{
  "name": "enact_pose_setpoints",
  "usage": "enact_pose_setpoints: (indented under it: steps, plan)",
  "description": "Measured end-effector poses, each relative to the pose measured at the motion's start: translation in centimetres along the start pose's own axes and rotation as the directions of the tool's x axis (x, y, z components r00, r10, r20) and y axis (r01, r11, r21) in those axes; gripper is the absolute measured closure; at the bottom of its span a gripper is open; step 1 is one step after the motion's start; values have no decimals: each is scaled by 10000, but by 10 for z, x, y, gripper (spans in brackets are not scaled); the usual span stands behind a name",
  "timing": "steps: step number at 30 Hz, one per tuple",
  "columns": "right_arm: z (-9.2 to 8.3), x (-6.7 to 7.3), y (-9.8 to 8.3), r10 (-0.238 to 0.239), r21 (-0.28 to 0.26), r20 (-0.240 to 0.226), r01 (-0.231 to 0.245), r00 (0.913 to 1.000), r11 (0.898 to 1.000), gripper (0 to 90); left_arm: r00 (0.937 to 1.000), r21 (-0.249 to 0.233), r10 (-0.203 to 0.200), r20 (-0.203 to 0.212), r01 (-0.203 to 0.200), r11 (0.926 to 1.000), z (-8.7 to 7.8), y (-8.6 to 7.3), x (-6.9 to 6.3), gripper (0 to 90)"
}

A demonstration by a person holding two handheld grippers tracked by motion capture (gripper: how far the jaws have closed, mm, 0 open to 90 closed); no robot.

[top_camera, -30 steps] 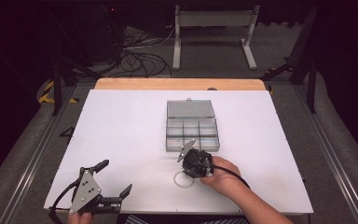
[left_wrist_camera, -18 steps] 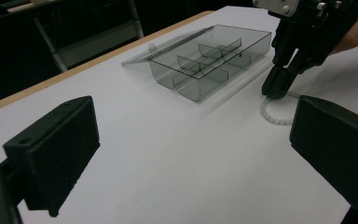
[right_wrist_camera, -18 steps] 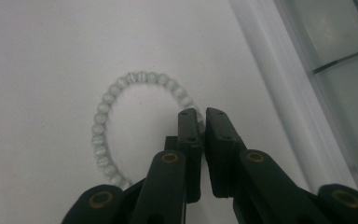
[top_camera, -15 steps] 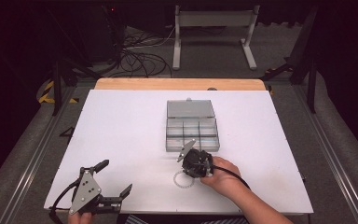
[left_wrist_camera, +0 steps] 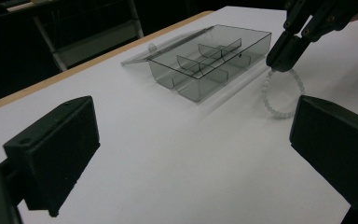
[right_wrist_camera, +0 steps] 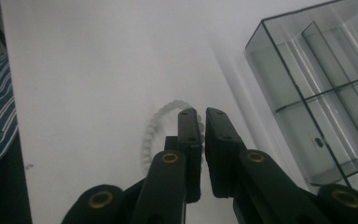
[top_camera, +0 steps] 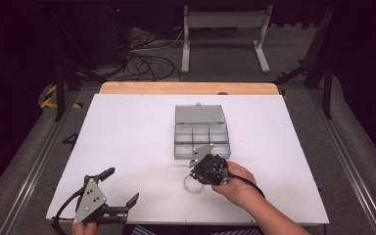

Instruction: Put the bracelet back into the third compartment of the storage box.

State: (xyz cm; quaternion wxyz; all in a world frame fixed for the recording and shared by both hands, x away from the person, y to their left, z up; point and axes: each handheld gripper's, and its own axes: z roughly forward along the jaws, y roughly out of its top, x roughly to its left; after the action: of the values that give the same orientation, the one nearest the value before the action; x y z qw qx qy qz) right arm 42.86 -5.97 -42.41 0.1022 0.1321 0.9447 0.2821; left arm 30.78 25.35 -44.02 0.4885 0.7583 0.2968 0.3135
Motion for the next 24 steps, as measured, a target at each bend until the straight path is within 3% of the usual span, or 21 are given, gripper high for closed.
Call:
enact_pose_setpoints:
  steps: [12, 24]
  plan:
    - [-22, 6, 8, -134, -912, 466, 176, 9988, 9957, 856, 10000, -24, -97, 20, 98, 9999, 0, 0, 0, 19]
    - [-39, 1, 8, 161, -1929, 653, -32, 9977, 9812, 856, 9999, -7, -112, 31, 112, 9999, -1, 0, -1, 19]
